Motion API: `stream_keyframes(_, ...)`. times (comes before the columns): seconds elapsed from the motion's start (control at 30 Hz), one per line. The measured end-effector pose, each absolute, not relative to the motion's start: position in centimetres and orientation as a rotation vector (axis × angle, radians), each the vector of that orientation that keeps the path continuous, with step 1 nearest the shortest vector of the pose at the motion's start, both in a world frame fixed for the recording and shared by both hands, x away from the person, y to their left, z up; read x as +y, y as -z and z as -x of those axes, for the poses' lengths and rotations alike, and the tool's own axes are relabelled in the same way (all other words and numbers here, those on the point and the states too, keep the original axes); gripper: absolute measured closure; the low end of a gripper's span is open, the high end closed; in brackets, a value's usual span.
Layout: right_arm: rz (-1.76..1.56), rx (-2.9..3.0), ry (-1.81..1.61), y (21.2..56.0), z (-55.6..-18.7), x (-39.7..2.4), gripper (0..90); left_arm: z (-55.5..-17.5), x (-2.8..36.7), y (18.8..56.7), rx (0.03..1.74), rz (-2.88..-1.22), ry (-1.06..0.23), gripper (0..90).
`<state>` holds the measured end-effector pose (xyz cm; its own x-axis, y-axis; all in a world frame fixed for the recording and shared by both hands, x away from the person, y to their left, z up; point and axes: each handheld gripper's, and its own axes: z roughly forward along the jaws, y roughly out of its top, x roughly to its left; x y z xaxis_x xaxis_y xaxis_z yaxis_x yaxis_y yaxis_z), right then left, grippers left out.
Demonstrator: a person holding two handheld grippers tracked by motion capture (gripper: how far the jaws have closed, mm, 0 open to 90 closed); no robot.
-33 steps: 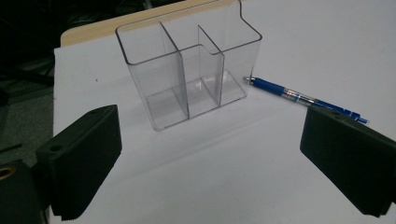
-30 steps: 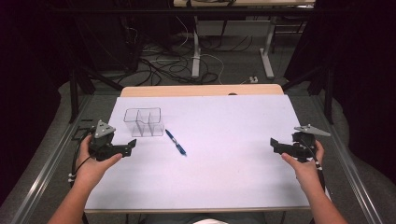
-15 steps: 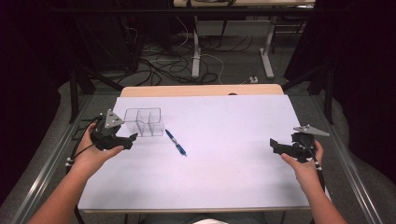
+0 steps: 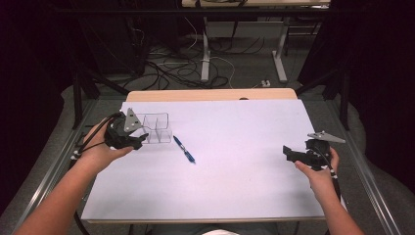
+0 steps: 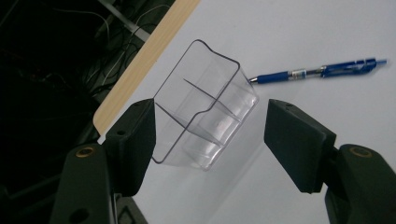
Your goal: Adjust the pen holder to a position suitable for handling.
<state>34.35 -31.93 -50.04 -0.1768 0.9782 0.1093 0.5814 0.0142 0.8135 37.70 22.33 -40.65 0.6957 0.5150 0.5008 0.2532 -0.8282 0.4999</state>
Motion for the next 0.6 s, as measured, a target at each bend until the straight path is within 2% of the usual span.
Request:
stream_keyframes(0.13, -1.592, 1.800, -1.046, 50.0, -34.3, -31.9, 2.0, -38.3, 21.9, 40.4, 0.504, -2.611, -0.949, 35.6)
stream_keyframes(0.3, -1.589, 1.802, -1.045, 50.1, -34.4, -31.9, 2.1, -39.2, 21.7, 40.1, 0.393, -2.676, -0.918, 41.8)
stream_keyframes(0.6, -1.589, 1.806, -1.048, 50.1, -34.3, -31.8, 2.2, -40.6, 21.0, 39.7, 0.127, -2.790, -0.870, 42.7)
